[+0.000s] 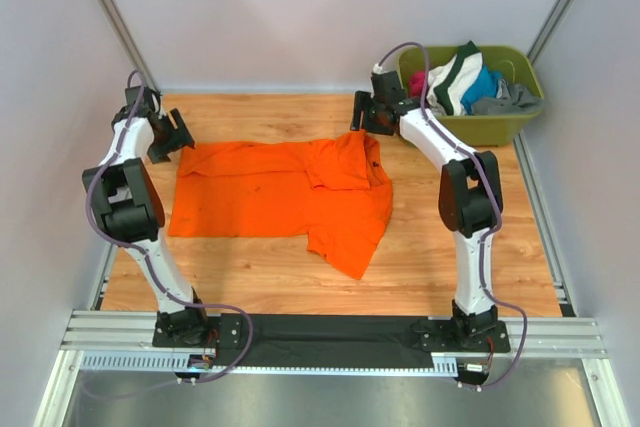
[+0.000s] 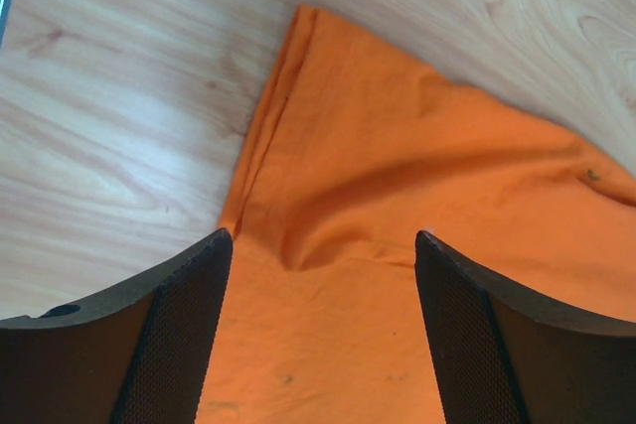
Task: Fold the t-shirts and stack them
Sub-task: Fold the tshirt
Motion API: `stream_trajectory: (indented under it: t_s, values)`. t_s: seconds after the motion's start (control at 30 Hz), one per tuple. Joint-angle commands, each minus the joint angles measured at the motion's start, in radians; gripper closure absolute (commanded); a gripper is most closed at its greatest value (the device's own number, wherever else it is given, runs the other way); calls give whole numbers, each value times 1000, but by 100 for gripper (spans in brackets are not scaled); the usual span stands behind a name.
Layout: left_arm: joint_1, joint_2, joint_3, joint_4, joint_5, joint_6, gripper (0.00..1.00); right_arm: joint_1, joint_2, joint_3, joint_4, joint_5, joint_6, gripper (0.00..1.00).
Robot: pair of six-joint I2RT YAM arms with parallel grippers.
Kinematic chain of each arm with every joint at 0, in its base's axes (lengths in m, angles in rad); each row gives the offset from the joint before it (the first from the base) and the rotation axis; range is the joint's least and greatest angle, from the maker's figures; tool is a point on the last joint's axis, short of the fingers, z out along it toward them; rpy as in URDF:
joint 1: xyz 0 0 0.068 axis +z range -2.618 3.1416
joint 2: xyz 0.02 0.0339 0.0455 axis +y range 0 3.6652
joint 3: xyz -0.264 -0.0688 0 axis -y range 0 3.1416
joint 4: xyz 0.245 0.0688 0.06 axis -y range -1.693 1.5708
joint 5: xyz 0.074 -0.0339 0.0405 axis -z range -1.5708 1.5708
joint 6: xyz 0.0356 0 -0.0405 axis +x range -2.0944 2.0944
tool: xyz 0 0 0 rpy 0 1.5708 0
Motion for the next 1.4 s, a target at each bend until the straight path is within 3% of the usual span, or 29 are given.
stream_trajectory:
  t_s: [0.0, 0.17, 0.4, 0.5, 0.9, 1.07, 1.37]
  values:
    - [2, 30, 66, 56, 57, 129, 20, 6, 25, 5, 67, 58, -27, 32]
    - [1, 118, 158, 8, 62, 157, 47, 18, 47, 6, 67, 89, -37, 32]
    - [-1, 183, 170, -1, 45, 179, 51, 33, 61, 0, 51, 135, -58, 34]
    - [2, 228, 213, -21, 67, 165, 65, 37, 62, -6, 41, 136, -56, 42]
    - [1, 361, 376, -107, -8, 76, 68, 49, 97, -14, 14, 173, -75, 44]
    - [-26, 409, 427, -153, -99, 65, 71, 47, 113, -14, 14, 153, -76, 67]
    - [-50, 481, 517, -245, -297, 61, 70, 49, 116, -46, 21, 152, -66, 71]
